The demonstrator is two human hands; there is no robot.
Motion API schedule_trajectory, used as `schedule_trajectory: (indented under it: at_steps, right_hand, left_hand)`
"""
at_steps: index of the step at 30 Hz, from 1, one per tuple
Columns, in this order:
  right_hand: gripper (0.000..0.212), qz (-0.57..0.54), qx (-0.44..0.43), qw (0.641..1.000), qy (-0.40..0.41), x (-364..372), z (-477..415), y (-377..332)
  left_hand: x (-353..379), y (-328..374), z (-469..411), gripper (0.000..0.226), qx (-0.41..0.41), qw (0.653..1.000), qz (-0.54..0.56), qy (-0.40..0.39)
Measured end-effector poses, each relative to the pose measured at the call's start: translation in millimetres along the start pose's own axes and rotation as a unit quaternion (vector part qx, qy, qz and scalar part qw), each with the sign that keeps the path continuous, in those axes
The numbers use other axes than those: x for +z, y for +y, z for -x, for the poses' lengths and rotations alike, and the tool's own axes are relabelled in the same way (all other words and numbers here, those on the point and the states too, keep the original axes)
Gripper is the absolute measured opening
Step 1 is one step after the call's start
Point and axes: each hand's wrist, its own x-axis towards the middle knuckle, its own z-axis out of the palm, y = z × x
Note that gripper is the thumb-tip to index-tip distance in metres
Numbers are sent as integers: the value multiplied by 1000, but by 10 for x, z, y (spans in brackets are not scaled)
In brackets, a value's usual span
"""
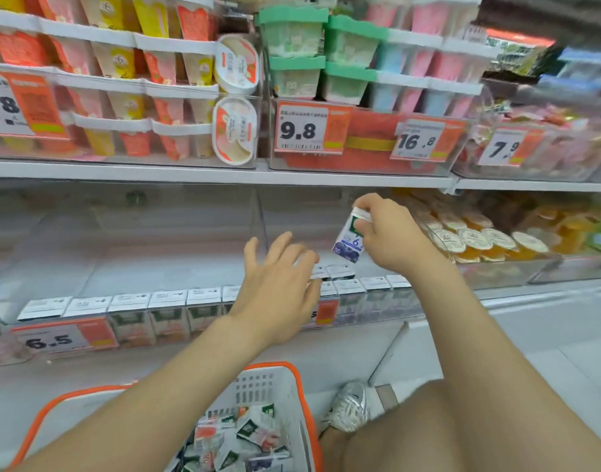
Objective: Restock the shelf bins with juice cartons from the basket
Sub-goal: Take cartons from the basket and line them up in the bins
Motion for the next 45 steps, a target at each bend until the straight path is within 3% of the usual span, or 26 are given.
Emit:
schedule_trajectory:
  at_steps: [4, 12, 18, 22, 26, 29, 32, 34, 36, 38, 41, 45]
  right_hand:
    - [43, 48, 6, 998, -50, 74, -44, 273]
    - [46, 55, -16, 998, -25, 122, -123, 482]
    - [43, 44, 5, 978, -204, 236, -21, 535]
    - [59, 12, 31, 966, -256, 228, 2, 516]
    - [62, 3, 58, 970, -237, 269, 20, 433]
    - [53, 29, 21, 988, -147, 226, 97, 252]
    - [33, -23, -59, 996, -67, 137, 359, -143]
    - [26, -35, -97, 988, -112, 164, 633, -444]
    - [20, 9, -136, 967, -213, 352, 876, -683]
    - [26, 65, -168, 926, -333, 638, 1078, -904]
    - [31, 131, -199, 852, -466, 1086, 1388, -1164]
    - [30, 187, -210, 782, -557, 1632, 1742, -1313]
  left_hand:
    - [211, 11, 71, 49, 1, 994, -90, -56]
    - [274, 12, 138, 46, 11, 993, -116, -10]
    - [288, 17, 153, 46, 17, 991, -136, -5]
    - [297, -5, 154, 48, 24, 990, -136, 0]
    - [292, -24, 148, 50, 29, 991, -129, -15]
    - [256, -41, 155, 48, 26, 996, -75, -38]
    - [144, -92, 288, 38, 55, 998, 17, 27]
    - [95, -174, 503, 31, 76, 989, 28, 125]
    - [124, -269, 823, 20, 66, 981, 40, 177]
    - [284, -370, 1199, 14, 43, 988, 52, 140]
    - [589, -494, 1761, 17, 32, 994, 96, -33]
    - [872, -557, 2250, 38, -86, 944, 179, -264]
